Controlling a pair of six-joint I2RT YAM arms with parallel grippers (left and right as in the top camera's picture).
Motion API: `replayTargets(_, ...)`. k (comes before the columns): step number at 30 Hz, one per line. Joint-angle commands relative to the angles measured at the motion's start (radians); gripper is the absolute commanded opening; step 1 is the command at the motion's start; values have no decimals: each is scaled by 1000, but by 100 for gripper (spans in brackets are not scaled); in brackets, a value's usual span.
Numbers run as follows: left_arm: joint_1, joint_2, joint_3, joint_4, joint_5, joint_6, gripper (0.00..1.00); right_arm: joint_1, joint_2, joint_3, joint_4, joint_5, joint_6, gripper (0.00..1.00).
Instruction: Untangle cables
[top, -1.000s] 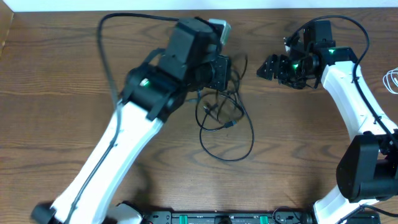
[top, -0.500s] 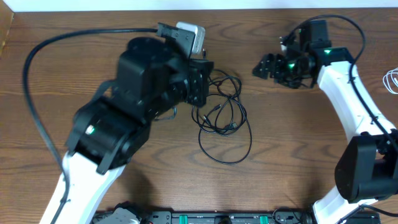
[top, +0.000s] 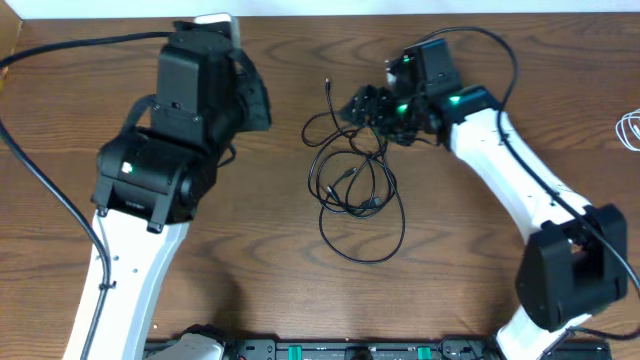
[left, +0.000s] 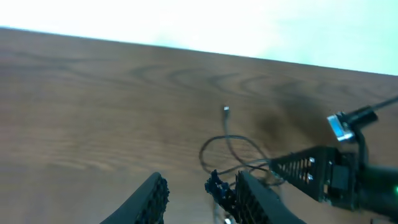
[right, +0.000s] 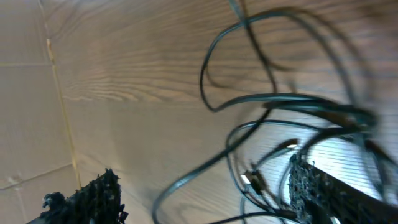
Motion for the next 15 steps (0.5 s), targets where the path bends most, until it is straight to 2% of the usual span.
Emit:
replayTargets(1, 33, 23, -2, -24, -25, -6, 37, 28, 50, 8, 18, -5, 68, 79)
replayTargets(6, 40, 45, -2, -37, -25, -5, 37, 45, 94, 8, 19, -6, 68, 70)
replayTargets(8, 40, 55, -2, -39, -25, -6, 37, 49, 111, 8, 29, -6, 68, 61)
replayTargets(10, 40, 64, -2, -40, -26, -18, 37, 50, 125, 8, 37, -6, 64, 50)
replayTargets(12, 40, 73, -2, -40, -26, -28, 37, 50, 132, 8, 38, -4, 42, 34)
replayTargets(14, 40, 79, -2, -40, -26, -27, 37, 50, 132, 8, 39, -3, 8, 7)
replayTargets(15, 40, 81, -2, -40, -26, -27, 37, 50, 129, 8, 38, -3, -13, 1)
